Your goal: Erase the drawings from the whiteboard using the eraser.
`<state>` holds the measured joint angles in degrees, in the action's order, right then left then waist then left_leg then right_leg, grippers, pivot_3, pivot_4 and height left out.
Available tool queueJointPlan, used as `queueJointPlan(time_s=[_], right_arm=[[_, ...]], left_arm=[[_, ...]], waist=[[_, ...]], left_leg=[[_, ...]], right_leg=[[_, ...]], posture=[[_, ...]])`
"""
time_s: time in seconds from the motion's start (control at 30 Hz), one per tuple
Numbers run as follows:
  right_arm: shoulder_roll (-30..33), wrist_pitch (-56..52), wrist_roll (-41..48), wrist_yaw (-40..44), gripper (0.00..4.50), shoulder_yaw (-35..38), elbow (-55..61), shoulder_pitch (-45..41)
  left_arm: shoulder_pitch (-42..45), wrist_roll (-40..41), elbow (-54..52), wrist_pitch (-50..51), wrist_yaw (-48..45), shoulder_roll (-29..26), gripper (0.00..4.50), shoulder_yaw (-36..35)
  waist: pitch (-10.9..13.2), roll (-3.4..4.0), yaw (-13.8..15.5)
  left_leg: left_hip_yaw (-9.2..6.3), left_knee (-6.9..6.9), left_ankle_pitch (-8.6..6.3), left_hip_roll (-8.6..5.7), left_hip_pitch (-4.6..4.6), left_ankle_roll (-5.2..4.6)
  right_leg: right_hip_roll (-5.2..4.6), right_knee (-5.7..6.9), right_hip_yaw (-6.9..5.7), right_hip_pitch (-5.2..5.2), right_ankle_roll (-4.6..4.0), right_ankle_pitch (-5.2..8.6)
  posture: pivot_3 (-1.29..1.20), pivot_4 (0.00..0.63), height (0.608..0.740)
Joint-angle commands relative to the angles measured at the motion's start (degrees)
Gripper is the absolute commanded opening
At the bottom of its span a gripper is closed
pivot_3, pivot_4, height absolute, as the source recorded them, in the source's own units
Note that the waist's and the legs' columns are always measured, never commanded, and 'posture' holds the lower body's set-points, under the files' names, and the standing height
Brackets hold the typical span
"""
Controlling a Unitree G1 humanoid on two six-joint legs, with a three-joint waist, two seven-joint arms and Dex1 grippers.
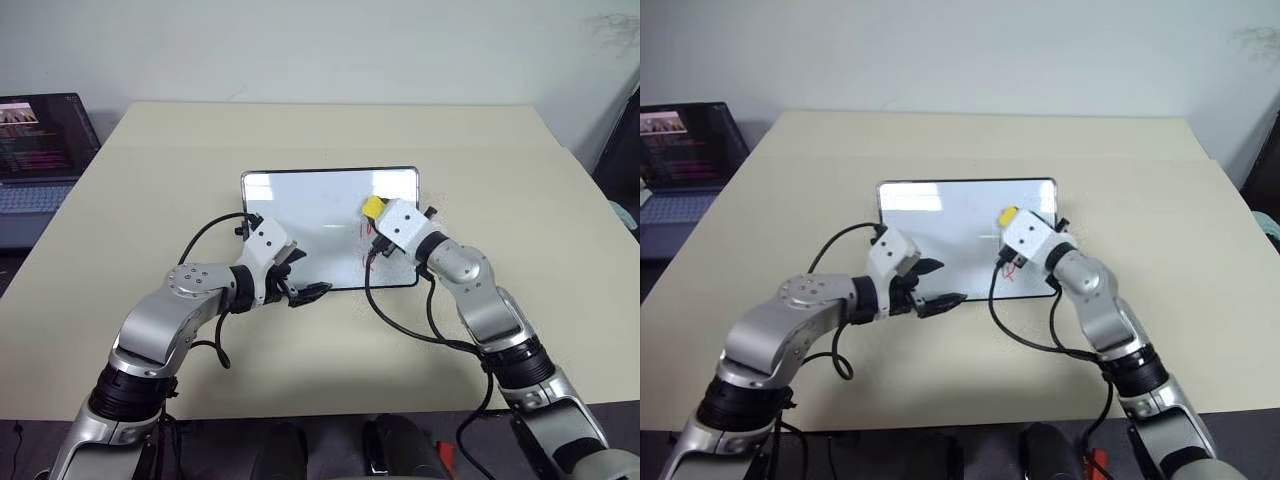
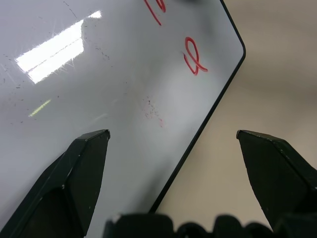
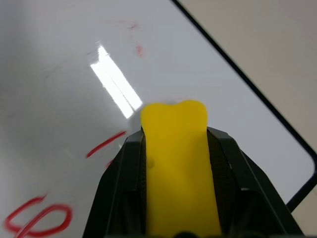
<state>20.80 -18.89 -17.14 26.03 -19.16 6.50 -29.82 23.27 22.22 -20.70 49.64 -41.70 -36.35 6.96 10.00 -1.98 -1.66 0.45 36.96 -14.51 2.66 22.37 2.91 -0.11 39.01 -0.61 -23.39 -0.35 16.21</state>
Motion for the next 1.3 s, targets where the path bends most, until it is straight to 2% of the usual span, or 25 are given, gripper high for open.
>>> queueJointPlan(time_s=[0.03, 0.13, 0.33, 0.43, 0.87, 1.13, 1.3], right_arm=[[1.49, -1.69, -1.76, 3.25, 1.33, -2.79, -0.16, 1.8], [1.92, -1.72, -2.58, 3.59, 1.33, -3.49, 0.08, 2.05], [-0.98, -1.29, -3.98, -5.16, 1.33, 1.68, -1.4, -1.26], [-1.19, -1.2, -4.44, -6.89, 1.33, 2.53, -1.96, -1.96], [1.76, -2.24, -5.31, 2.82, 1.33, -2.85, -0.41, 2.34], [-0.48, 1.08, -6.95, -6.5, 1.33, 1.72, -2.21, -2.07], [-1.04, 2.11, -6.83, -7.31, 1.33, 2.02, -2.44, -2.07]], left_arm=[[0.55, 0.21, -2.39, -0.64, -0.12, -0.36, 4.5, -0.1], [0.57, 0.13, -2.37, -0.63, -0.08, -0.29, 4.5, -0.08], [-0.14, 0.16, -2.63, -0.72, -0.09, -0.25, 4.5, 0.08], [-0.38, 0.3, -2.87, -0.61, -0.23, -0.21, 4.5, 0.26], [-0.32, 0.67, -2.89, -0.49, -0.4, -0.32, 4.5, 0.25], [-0.54, 0.76, -2.9, -0.35, -0.43, -0.45, 4.5, 0.24], [-0.75, 0.86, -3.19, -0.22, -0.32, -0.29, 4.5, 0.42]], waist=[[0.0, 0.0, -0.15], [0.0, 0.0, -0.13], [0.0, 0.0, -0.09], [0.0, 0.0, 0.02], [-0.01, -0.01, -0.17], [-0.01, -0.02, -0.1], [-0.01, -0.01, 0.0]], left_leg=[[0.03, 0.0, 0.0, 0.0, -0.06, 0.0], [0.01, -0.01, 0.01, 0.02, -0.34, -0.01], [0.05, 0.02, 0.05, 0.03, -0.36, -0.02], [0.05, 0.03, 0.05, 0.02, -0.33, -0.01], [0.07, 0.01, 0.04, 0.03, -0.38, -0.02], [0.08, 0.03, 0.07, 0.03, -0.4, -0.04], [0.08, 0.01, 0.06, 0.03, -0.3, -0.03]], right_leg=[[0.0, 0.01, 0.03, 0.02, 0.09, 0.04], [0.01, 0.06, 0.03, 0.21, 0.13, 0.06], [0.03, 0.1, 0.07, 0.21, 0.14, -0.01], [0.03, 0.07, 0.08, 0.21, 0.14, -0.02], [0.03, 0.08, 0.1, 0.21, 0.14, -0.01], [0.05, 0.1, 0.12, 0.22, 0.16, -0.06], [0.04, 0.01, 0.11, 0.19, 0.14, -0.05]], posture=[[0.0, 0.15, 0.74], [0.0, 0.15, 0.74], [0.0, 0.15, 0.74], [0.0, 0.15, 0.74], [0.0, 0.15, 0.74], [0.0, 0.15, 0.74], [0.0, 0.15, 0.74]])
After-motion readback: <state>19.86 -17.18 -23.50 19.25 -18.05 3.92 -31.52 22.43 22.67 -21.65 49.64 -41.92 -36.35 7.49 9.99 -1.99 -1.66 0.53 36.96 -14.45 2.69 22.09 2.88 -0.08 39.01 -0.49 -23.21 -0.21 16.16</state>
